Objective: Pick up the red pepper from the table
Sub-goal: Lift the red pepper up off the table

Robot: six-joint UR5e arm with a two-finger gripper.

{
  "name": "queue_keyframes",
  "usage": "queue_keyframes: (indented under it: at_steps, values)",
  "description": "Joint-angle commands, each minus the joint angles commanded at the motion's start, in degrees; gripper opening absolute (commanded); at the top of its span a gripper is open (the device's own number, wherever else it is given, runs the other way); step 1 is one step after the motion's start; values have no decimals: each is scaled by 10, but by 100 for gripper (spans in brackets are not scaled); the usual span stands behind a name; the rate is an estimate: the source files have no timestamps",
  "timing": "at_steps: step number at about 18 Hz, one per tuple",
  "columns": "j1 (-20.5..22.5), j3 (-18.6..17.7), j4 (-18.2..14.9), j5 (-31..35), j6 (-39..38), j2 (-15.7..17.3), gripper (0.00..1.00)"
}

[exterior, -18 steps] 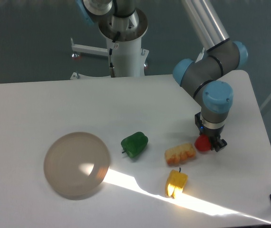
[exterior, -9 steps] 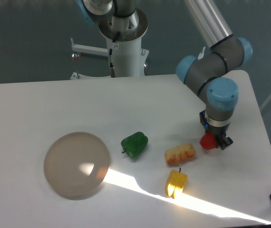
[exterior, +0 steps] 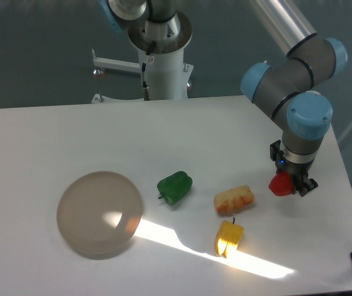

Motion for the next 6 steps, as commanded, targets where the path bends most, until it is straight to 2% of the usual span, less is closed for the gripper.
queue_keyframes:
  at_steps: [6]
  values:
    - [0, 1, 1, -3, 0, -1, 52]
